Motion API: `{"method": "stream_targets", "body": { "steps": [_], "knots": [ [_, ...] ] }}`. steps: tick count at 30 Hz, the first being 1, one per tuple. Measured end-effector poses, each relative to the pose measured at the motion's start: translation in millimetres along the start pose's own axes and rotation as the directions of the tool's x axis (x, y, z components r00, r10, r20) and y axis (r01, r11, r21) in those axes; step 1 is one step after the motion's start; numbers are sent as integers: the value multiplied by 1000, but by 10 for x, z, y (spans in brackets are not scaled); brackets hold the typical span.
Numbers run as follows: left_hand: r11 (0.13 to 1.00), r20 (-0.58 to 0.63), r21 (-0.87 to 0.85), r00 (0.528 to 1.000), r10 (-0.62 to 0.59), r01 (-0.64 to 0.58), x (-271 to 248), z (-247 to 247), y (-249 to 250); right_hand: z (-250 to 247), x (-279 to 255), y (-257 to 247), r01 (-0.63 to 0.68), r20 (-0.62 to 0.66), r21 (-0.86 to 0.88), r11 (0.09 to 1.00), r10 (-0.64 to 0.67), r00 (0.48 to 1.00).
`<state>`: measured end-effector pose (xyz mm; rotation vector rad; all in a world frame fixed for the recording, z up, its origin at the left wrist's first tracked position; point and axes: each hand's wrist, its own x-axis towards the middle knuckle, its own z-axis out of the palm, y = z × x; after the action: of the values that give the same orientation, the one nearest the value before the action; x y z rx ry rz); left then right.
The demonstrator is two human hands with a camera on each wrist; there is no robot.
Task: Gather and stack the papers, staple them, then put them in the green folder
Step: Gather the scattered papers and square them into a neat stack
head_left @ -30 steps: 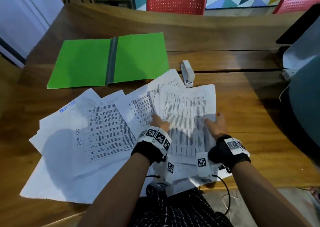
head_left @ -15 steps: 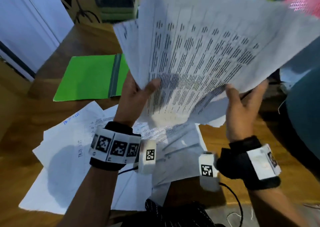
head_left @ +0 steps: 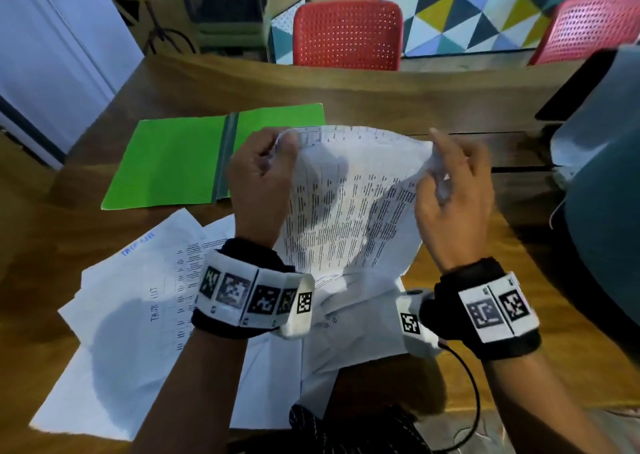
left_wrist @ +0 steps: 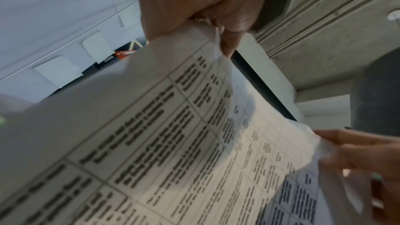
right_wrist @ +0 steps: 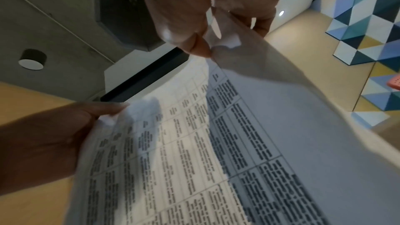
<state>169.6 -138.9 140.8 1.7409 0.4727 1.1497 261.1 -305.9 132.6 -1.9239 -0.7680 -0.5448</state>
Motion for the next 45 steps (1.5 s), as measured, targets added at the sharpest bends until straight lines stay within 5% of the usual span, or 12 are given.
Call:
{"method": "stream_targets", "body": {
  "steps": [6, 10, 14, 18, 23, 29, 35, 38, 41, 43, 45],
  "knots": [
    [964, -102, -259, 990, -95, 66, -133, 12, -60, -20, -45, 67, -192, -9, 212, 958, 199, 980],
    [951, 16, -292, 995, -100, 100, -384, 34, -252, 99, -132, 160, -560, 240, 511, 652, 517, 822],
    [923, 87, -188, 942, -325, 336, -464, 76, -483, 296, -255, 237, -691, 388, 356, 629, 573, 722],
    [922, 44, -229, 950, -310, 311, -330, 3, -430, 257, -185, 158, -606, 253, 471, 640, 561, 788],
    [924, 135, -297, 969, -208, 240, -165, -154, -209, 100, -63, 68, -463, 124, 589, 663, 492, 862],
    [921, 206, -237, 943, -263, 309, -166, -47, -199, 237, -49, 74, -541, 227, 493, 682, 500, 836],
    [926, 160, -329, 977, -141, 187, -51, -121, -49, 107, 14, 0, -355, -9, 648, 674, 474, 881],
    [891, 273, -305, 927, -257, 336, -162, -116, -250, 233, -177, 144, -510, 65, 565, 648, 581, 811],
    [875, 419, -54, 806, -417, 481, -441, -66, -559, 433, -460, 383, -694, 271, 322, 644, 640, 719],
    [829, 396, 39, 753, -525, 558, -554, -27, -672, 467, -575, 496, -746, 355, 123, 654, 673, 649],
    [800, 345, 98, 734, -585, 592, -558, 49, -694, 401, -592, 607, -742, 353, 51, 668, 683, 639]
  ]
}}
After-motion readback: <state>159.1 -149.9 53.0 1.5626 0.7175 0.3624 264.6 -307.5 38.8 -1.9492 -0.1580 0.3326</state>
